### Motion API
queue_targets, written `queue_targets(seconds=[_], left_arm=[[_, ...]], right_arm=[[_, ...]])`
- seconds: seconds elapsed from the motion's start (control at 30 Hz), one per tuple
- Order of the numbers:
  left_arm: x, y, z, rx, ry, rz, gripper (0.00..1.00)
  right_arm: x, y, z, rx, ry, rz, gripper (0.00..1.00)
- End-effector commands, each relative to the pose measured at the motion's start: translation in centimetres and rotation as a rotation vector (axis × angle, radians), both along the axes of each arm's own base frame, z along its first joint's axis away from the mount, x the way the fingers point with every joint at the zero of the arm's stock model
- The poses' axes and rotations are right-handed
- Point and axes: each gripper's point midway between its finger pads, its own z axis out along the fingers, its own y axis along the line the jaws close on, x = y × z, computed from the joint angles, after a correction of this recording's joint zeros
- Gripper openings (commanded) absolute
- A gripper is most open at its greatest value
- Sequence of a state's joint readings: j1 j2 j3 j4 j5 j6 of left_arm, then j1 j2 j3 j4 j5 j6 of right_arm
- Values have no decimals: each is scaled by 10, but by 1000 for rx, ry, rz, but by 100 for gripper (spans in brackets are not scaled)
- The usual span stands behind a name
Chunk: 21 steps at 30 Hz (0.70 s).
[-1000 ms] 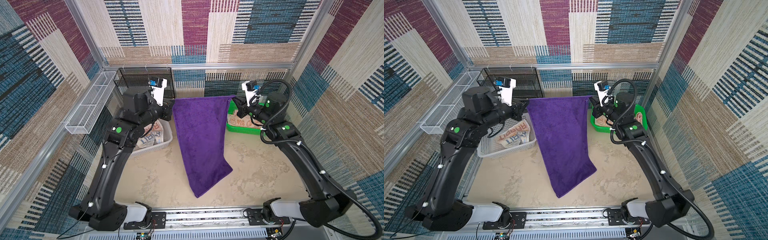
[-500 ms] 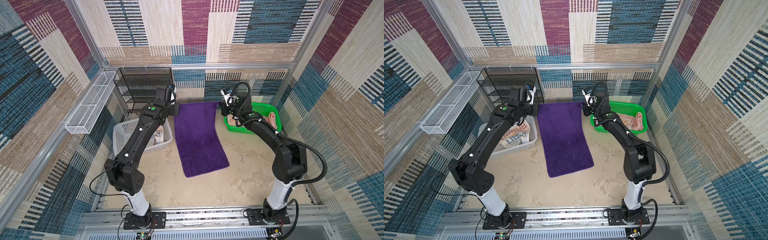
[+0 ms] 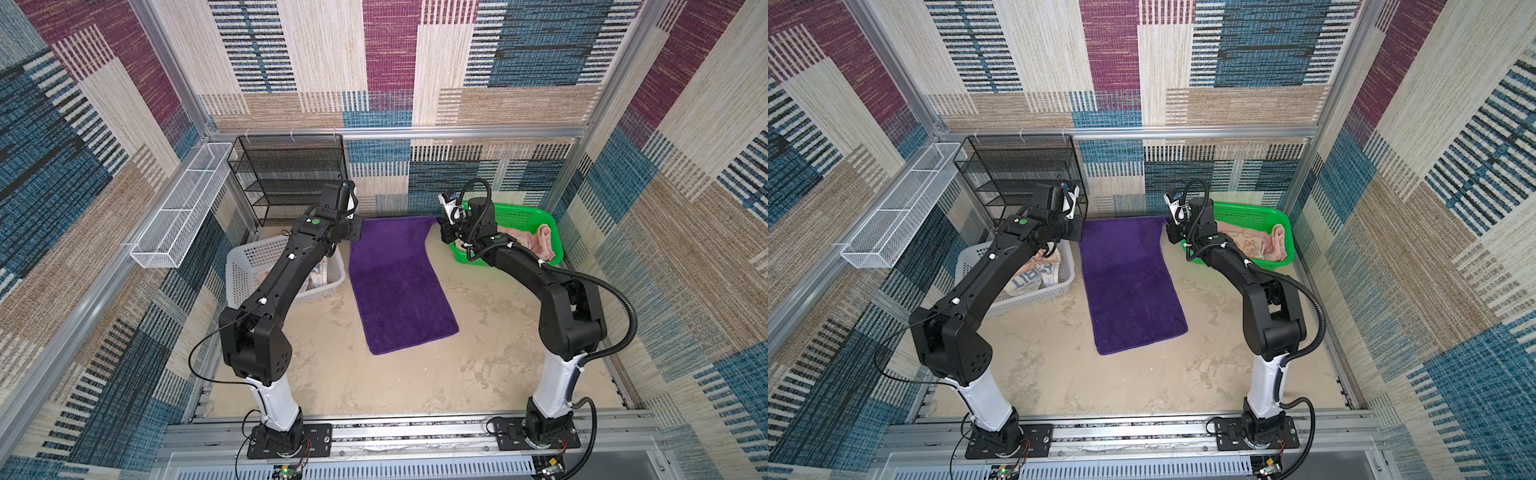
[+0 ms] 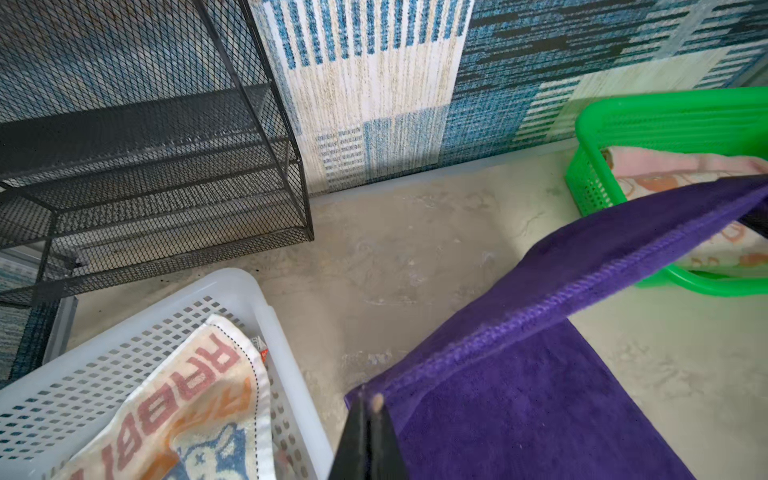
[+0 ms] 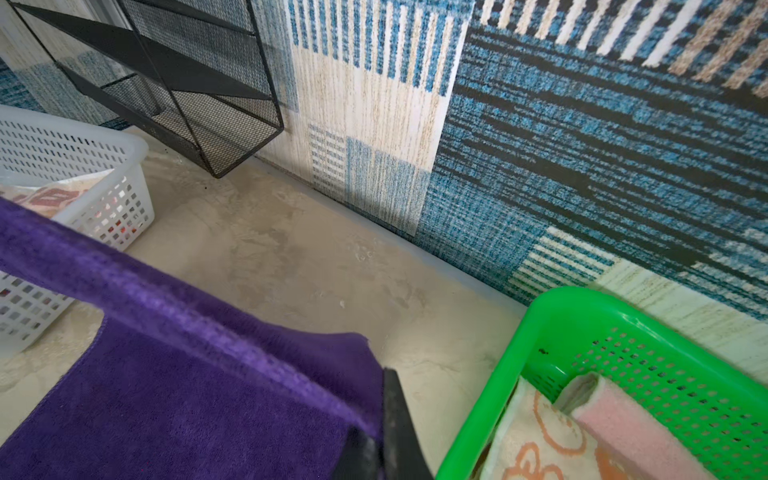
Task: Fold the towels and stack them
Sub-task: 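Lower the stretched towel flat onto the table with both grippers, then fold the far edge of the towel toward the robot with both grippers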
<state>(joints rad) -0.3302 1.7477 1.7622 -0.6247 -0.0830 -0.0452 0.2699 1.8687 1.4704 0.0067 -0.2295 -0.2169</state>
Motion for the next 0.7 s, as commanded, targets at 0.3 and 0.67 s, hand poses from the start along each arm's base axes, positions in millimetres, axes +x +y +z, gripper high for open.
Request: queue_targets(seconds=[0.3, 0.67], left_arm=[[-83, -15, -37, -111, 128, -82, 0], [-146, -42, -91, -150, 210, -135, 0]], right_arm=[[-74, -22, -26, 101, 60, -45, 0], [-155, -45, -87, 154, 224, -106, 0]])
